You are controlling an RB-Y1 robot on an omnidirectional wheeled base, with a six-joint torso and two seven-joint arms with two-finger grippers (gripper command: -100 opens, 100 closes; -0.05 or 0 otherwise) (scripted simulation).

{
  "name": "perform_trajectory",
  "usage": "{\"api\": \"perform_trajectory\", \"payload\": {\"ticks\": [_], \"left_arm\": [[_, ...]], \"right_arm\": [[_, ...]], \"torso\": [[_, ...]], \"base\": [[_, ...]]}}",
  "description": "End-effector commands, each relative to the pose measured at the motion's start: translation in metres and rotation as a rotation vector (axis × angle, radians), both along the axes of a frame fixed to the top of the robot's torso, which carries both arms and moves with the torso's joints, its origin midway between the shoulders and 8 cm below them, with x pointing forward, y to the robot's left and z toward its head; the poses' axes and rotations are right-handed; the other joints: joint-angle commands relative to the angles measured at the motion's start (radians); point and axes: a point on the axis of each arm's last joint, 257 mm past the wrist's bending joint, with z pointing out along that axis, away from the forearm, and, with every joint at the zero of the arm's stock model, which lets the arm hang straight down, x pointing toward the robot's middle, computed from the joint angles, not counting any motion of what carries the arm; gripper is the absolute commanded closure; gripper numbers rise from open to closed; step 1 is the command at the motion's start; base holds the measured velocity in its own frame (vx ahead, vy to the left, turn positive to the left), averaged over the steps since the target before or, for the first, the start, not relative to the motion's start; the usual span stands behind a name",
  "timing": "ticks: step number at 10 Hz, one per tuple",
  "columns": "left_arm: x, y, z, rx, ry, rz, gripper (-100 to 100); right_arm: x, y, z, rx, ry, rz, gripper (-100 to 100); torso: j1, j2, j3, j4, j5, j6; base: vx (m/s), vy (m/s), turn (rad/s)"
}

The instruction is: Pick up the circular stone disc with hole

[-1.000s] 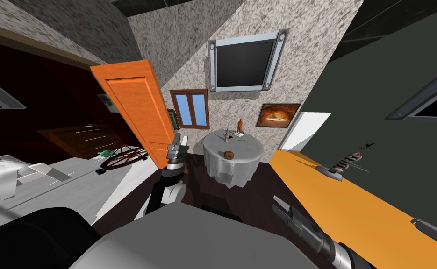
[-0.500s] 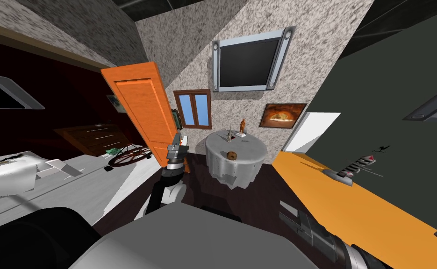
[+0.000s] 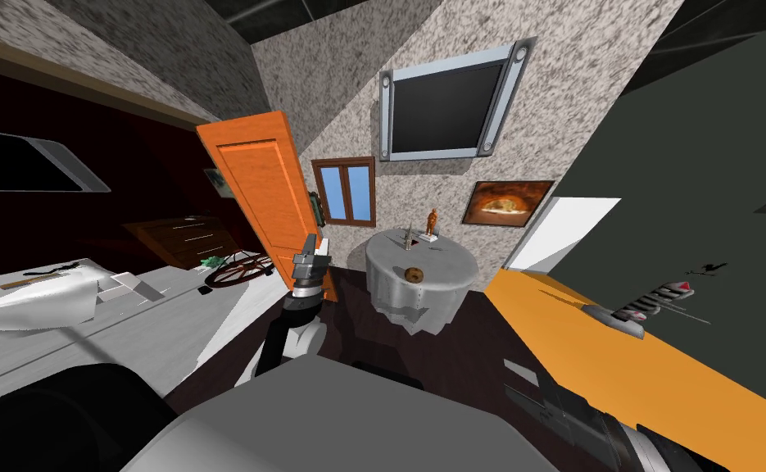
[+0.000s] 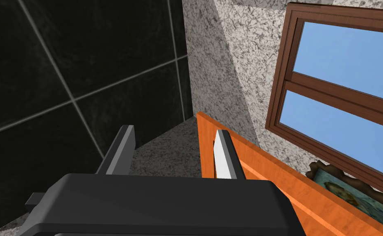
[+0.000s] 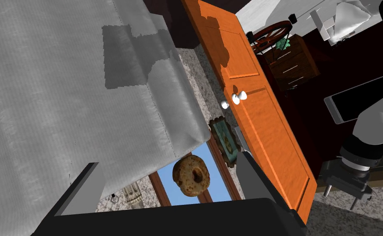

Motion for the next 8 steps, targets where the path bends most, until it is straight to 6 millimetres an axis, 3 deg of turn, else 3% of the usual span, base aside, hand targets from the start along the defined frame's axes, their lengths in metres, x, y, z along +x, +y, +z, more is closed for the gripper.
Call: {"api": "perform_trajectory", "payload": {"ticks": [1,5,8], "left_arm": [[0.0,0.0,0.0,0.0,0.0,0.0,0],[0.0,0.0,0.0,0.0,0.0,0.0,0],[0.0,0.0,0.0,0.0,0.0,0.0,0]], "right_arm": [[-0.004,-0.016,-0.002,-0.066,0.023,0.031,-100],[-0.003,-0.04,0.002,-0.172,0.054,0.092,-100],[-0.002,-0.072,0.007,-0.298,0.088,0.149,-100]], "torso": [[0.0,0.0,0.0,0.0,0.0,0.0],[0.002,-0.001,0.0,0.0,0.001,0.0],[0.002,-0.002,-0.001,0.0,0.0,0.0]], "base": [[0.006,0.05,0.108],[0.015,0.055,0.078],[0.031,0.063,0.14]]}}
